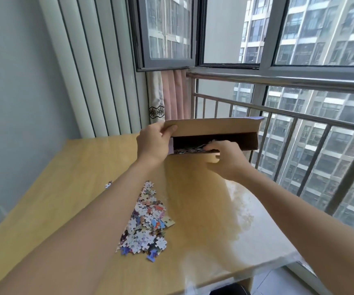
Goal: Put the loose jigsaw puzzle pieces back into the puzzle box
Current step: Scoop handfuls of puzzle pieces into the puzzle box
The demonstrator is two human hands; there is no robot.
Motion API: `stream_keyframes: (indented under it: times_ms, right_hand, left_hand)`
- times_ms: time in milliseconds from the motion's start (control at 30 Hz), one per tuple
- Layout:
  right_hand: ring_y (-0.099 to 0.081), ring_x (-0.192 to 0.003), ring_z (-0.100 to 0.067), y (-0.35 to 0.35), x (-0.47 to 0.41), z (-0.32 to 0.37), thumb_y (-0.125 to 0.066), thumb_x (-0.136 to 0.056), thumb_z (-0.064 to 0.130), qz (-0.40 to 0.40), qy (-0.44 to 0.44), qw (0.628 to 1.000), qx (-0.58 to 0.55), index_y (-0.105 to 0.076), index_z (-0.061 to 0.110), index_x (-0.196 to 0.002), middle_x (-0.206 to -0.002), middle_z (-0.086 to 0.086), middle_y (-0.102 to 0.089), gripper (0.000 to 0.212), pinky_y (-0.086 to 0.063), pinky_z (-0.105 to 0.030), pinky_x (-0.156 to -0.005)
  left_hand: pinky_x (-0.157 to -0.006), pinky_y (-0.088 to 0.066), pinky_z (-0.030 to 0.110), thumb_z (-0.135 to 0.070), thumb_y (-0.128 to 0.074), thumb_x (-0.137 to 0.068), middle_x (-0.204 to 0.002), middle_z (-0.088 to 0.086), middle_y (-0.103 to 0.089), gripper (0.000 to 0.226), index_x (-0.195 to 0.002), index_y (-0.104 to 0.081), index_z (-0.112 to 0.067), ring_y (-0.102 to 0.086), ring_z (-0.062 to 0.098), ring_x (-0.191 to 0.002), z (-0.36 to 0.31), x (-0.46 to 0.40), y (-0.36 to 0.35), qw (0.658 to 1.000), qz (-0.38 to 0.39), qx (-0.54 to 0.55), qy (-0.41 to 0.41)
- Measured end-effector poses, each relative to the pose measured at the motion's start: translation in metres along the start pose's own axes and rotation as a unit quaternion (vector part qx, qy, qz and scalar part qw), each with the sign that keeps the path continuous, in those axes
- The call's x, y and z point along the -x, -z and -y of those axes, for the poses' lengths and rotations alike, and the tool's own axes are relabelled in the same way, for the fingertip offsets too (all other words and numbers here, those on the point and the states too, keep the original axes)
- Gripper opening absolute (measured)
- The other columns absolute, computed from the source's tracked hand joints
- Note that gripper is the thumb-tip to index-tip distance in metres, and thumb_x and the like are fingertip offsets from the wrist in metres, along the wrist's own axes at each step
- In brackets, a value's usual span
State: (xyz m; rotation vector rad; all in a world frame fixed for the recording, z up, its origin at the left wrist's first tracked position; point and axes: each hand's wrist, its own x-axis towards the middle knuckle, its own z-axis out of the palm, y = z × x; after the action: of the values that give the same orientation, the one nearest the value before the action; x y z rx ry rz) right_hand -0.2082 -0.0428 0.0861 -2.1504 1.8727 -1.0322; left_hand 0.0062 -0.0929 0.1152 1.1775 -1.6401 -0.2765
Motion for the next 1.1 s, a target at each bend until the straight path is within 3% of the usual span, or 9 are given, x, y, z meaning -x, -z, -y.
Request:
stream_keyframes:
  times_ms: [100, 233, 533, 700, 867, 967, 1033, 1100]
  right_hand:
    - [-0.068, -0.094, -0.026, 0.02, -0.02, 0.012, -0.067, -0.092, 0.005, -0.11, 0.106, 0.982, 0.111, -0.077, 0.011, -0.107, -0.103, -0.007, -0.074, 0.02, -0.049, -0.026, -0.082]
    - [-0.066, -0.091, -0.027, 0.058, -0.053, 0.031, -0.064, -0.097, 0.01, -0.199, 0.185, 0.954, 0.128, -0.079, 0.009, -0.101, -0.098, -0.007, -0.075, 0.015, -0.056, -0.042, -0.08]
    - [-0.068, -0.084, -0.026, 0.068, -0.056, 0.032, -0.07, -0.092, 0.011, -0.18, 0.192, 0.954, 0.147, -0.08, 0.009, -0.098, -0.093, -0.008, -0.076, 0.012, -0.057, -0.04, -0.077]
    - [-0.066, -0.075, -0.028, 0.057, -0.051, 0.024, -0.069, -0.091, 0.017, -0.091, 0.108, 0.971, 0.191, -0.079, 0.015, -0.086, -0.083, -0.006, -0.074, 0.012, -0.055, -0.038, -0.069]
    - [-0.059, -0.067, -0.024, 0.014, -0.014, 0.006, -0.068, -0.091, 0.022, 0.046, 0.062, 0.969, 0.235, -0.074, 0.02, -0.085, -0.078, 0.002, -0.066, 0.008, -0.035, -0.028, -0.053]
    - [-0.062, -0.082, -0.029, -0.011, 0.009, -0.001, -0.069, -0.09, 0.023, 0.106, 0.035, 0.971, 0.209, -0.072, 0.024, -0.093, -0.089, 0.0, -0.066, 0.005, -0.044, -0.032, -0.063]
    - [-0.063, -0.094, -0.029, -0.024, 0.02, 0.003, -0.068, -0.09, 0.027, 0.117, 0.044, 0.972, 0.199, -0.074, 0.022, -0.104, -0.101, -0.002, -0.07, 0.016, -0.052, -0.036, -0.075]
    - [-0.064, -0.09, -0.028, -0.037, 0.033, 0.014, -0.065, -0.091, 0.029, 0.13, 0.075, 0.971, 0.188, -0.073, 0.023, -0.101, -0.098, -0.001, -0.07, 0.014, -0.05, -0.035, -0.069]
  left_hand:
    - [-0.078, -0.056, 0.038, -0.041, -0.062, -0.096, -0.083, -0.004, -0.073, 0.019, -0.101, -0.074, -0.027, -0.069, 0.024, -0.082, -0.025, -0.03, 0.015, 0.999, -0.002, 0.033, -0.011]
    - [-0.081, -0.059, 0.051, -0.035, -0.058, -0.1, -0.092, 0.004, -0.072, 0.018, -0.106, -0.069, -0.021, -0.07, 0.028, -0.087, -0.055, -0.069, 0.037, 0.997, 0.009, 0.07, -0.02]
    - [-0.081, -0.059, 0.051, -0.033, -0.055, -0.101, -0.09, 0.008, -0.072, 0.021, -0.101, -0.068, -0.016, -0.07, 0.029, -0.086, -0.057, -0.068, 0.038, 0.998, 0.022, 0.067, -0.005]
    - [-0.084, -0.057, 0.047, -0.034, -0.057, -0.101, -0.087, 0.002, -0.073, 0.021, -0.095, -0.071, -0.02, -0.069, 0.026, -0.085, -0.042, -0.054, 0.026, 0.998, 0.053, 0.037, 0.012]
    - [-0.091, -0.053, 0.043, -0.031, -0.058, -0.1, -0.099, 0.003, -0.075, 0.025, -0.107, -0.075, -0.014, -0.068, 0.024, -0.097, 0.002, -0.004, 0.004, 0.991, 0.113, 0.011, 0.071]
    - [-0.086, -0.053, 0.043, -0.03, -0.057, -0.101, -0.1, 0.006, -0.075, 0.028, -0.107, -0.075, -0.01, -0.068, 0.025, -0.096, 0.024, 0.027, -0.01, 0.983, 0.155, -0.005, 0.096]
    - [-0.085, -0.052, 0.039, -0.029, -0.057, -0.101, -0.102, 0.006, -0.075, 0.028, -0.108, -0.074, -0.008, -0.067, 0.023, -0.096, 0.033, 0.041, -0.017, 0.979, 0.175, -0.008, 0.108]
    - [-0.075, -0.048, 0.034, -0.028, -0.056, -0.102, -0.094, 0.007, -0.074, 0.03, -0.097, -0.074, -0.006, -0.065, 0.023, -0.089, 0.042, 0.053, -0.023, 0.973, 0.192, -0.015, 0.125]
